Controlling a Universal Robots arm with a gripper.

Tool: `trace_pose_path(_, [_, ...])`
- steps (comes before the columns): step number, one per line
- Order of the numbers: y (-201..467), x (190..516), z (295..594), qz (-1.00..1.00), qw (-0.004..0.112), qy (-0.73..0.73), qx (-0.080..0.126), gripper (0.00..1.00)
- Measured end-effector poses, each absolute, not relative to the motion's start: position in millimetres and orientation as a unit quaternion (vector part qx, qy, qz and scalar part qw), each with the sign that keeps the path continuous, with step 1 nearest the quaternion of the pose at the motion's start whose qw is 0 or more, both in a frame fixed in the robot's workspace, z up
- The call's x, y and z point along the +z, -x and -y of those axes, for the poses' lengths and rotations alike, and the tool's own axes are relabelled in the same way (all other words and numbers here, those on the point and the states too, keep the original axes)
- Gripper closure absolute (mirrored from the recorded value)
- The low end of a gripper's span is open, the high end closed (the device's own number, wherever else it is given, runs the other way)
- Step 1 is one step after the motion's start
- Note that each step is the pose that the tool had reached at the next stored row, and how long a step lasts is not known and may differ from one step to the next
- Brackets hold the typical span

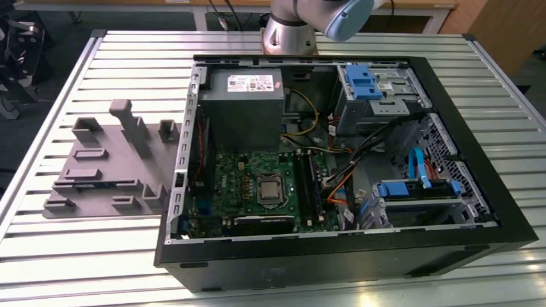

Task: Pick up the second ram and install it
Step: 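Pick up the second ram and move it above second insertion slot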

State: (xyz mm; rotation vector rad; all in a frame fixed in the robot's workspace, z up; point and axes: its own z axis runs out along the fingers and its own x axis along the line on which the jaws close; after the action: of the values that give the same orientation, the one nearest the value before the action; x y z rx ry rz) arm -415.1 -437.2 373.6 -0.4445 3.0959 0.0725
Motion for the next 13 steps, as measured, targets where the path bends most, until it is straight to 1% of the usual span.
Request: trace_pose_path(13, [415.1,373.2,437.2,-0.975,0.005,0.222,0.024,0.89])
